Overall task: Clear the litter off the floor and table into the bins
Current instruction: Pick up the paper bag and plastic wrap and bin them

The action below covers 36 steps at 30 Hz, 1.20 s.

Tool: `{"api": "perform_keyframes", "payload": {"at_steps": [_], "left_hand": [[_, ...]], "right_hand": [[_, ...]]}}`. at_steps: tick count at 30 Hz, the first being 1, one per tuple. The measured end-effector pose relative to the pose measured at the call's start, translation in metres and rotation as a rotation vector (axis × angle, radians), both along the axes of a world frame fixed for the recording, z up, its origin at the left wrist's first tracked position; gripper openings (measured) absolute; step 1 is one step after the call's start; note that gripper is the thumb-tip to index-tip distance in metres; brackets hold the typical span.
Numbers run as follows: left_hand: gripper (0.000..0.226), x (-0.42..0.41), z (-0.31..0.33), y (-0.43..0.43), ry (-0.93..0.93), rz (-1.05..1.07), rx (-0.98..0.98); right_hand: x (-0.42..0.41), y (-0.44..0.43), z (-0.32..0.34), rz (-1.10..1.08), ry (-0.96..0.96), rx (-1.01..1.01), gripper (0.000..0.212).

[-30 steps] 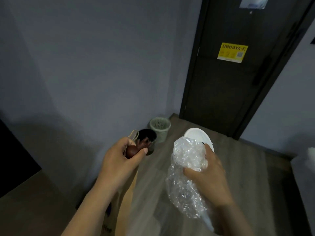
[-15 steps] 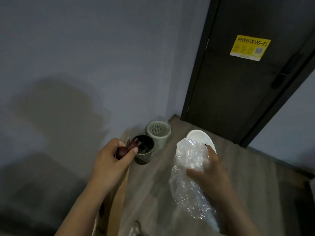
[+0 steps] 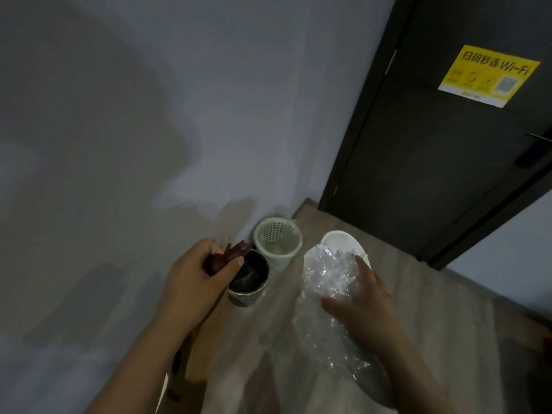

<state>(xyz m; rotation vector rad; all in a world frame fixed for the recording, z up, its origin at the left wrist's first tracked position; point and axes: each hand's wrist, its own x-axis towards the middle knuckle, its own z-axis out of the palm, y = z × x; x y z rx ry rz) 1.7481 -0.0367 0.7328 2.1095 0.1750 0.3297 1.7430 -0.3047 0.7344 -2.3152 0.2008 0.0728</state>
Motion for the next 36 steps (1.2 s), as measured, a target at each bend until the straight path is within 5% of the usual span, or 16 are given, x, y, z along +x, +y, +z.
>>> {"api": "perform_keyframes", "payload": {"at_steps": [18, 27, 36], "left_hand": [[0.033, 0.246, -0.058, -0.062, 0.176, 0.146, 0.042], [0.025, 0.301, -0.132, -0.056, 0.381, 0.236, 0.055], [0.023, 0.348, -0.272, -0.046, 0.678, 0.256, 0.022]], "right_hand": [[0.321, -0.069, -0.07, 0.229, 0.161, 0.081, 0.092], [0.377, -0.057, -0.138, 0.291, 0.352, 0.054, 0.094], [0.399, -0.036, -0.235, 0.344, 0.533, -0.021, 0.097]]}}
